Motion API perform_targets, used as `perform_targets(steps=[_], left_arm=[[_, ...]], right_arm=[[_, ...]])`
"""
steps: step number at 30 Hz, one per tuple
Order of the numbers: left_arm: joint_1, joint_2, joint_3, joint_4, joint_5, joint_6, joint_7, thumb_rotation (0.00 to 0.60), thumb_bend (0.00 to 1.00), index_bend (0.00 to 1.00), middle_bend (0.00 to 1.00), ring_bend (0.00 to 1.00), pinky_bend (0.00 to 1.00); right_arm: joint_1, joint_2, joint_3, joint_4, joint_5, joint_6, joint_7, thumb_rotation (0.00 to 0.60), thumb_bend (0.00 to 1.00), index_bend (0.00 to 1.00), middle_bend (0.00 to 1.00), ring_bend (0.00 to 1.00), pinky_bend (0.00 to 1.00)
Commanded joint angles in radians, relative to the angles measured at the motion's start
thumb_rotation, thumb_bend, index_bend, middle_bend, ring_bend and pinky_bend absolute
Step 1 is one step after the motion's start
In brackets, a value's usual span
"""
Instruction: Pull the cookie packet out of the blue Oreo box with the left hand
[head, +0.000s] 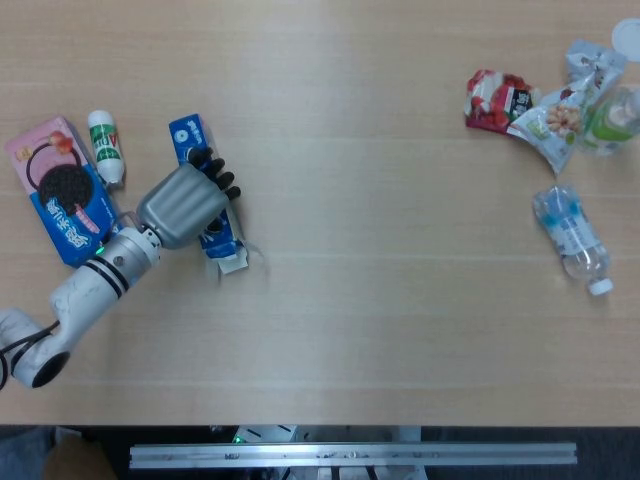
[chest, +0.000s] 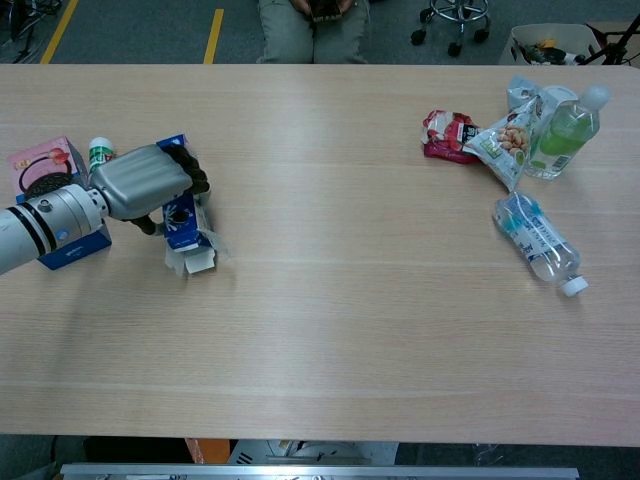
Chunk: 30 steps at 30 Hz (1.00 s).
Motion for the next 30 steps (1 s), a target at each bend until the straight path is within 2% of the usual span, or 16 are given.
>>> perform_targets(steps=[1,8,13,17,22,25,30], left_arm=[[0.041,0.043,-0.049,-0.162,-0.161,-0.047,0.137,0.600,0.26,0.49,0.30,0.21,0.16],[0.050,0.041,-0.075,-0.328,-0.401,-0.042,0.377,0.600,0.26,0.49,0.31,0.21,0.17],[0.023,-0.036,-0.094,-0.330,-0.517,0.012,0.527,0.600,0.26,0.46,0.30,0.21,0.22],[-0.004,-0.066,-0.102,-0.311,-0.551,0.019,0.572,0.600,0.26,0.38,0.27,0.20,0.23],[-0.019,-0.047,-0.095,-0.309,-0.575,0.022,0.587,0.600,0.26,0.23,0.18,0.16,0.23],[-0.023,-0.022,-0.089,-0.304,-0.577,0.017,0.575,0.600,0.26,0.18,0.14,0.14,0.23],[-0.030,0.020,-0.072,-0.283,-0.555,-0.001,0.542,0.600,0.26,0.16,0.13,0.12,0.23]], right_arm=[[-0.001,0.001,-0.001,0.002,0.001,0.000,0.006,0.600,0.35,0.41,0.43,0.40,0.43],[-0.008,0.003,-0.001,0.014,0.000,0.008,0.027,0.600,0.36,0.41,0.43,0.40,0.43],[-0.009,0.001,-0.003,0.027,0.004,0.004,0.041,0.600,0.35,0.41,0.43,0.40,0.43],[-0.009,-0.001,-0.002,0.035,0.004,0.003,0.052,0.600,0.35,0.41,0.43,0.40,0.43],[-0.011,-0.003,0.000,0.047,0.012,0.002,0.065,0.600,0.35,0.41,0.43,0.40,0.43],[-0.011,-0.005,0.000,0.052,0.013,0.001,0.069,0.600,0.35,0.41,0.43,0.40,0.43],[-0.009,-0.005,0.001,0.052,0.010,-0.001,0.074,0.600,0.35,0.41,0.43,0.40,0.43]])
